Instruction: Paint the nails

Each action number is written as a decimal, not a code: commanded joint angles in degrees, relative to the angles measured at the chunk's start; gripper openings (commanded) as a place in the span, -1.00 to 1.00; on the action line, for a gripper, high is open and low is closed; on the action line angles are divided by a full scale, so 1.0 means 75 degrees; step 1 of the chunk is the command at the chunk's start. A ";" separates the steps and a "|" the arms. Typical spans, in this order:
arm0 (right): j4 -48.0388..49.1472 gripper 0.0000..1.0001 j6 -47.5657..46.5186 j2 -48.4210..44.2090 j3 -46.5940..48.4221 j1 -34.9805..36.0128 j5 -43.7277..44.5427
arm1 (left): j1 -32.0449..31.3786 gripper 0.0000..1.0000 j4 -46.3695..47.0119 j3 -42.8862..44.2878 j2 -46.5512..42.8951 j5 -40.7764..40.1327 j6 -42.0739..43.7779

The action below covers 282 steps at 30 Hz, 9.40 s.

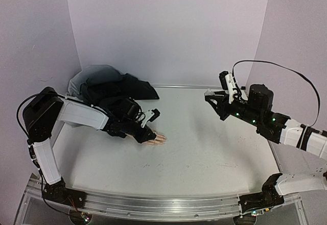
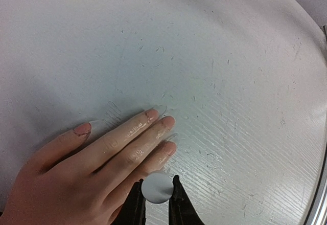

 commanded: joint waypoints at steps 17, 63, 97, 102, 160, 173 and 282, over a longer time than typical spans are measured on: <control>0.0561 -1.00 -0.0047 0.0006 0.0134 0.0019 -0.0104 | 0.0040 -1.00 0.0069 0.0156 0.0158 0.0264 0.0157; 0.0559 -1.00 -0.0034 0.0018 0.0147 0.0017 -0.0146 | 0.0029 -1.00 0.0069 0.0036 -0.0142 0.0096 0.0064; 0.0554 -1.00 -0.0048 0.0069 0.0144 0.0021 -0.0145 | 0.0075 -1.00 0.0069 0.0503 0.0285 0.0297 0.0108; 0.0560 -1.00 -0.0045 0.0076 0.0156 0.0019 -0.0153 | 0.0076 -1.00 0.0069 0.0468 0.0280 0.0382 0.0065; 0.0535 -1.00 -0.0035 0.0076 0.0156 0.0016 -0.0192 | 0.0172 -1.00 0.0069 0.0238 0.0146 0.0565 -0.0053; 0.0544 -1.00 -0.0034 0.0076 0.0156 0.0016 -0.0177 | 0.0166 -1.00 0.0069 0.0338 0.0274 0.0605 -0.0052; 0.0951 -1.00 0.1410 0.0934 0.0558 0.1077 -0.0434 | 0.0208 -1.00 -0.2740 0.3166 -0.3194 0.1969 -0.2319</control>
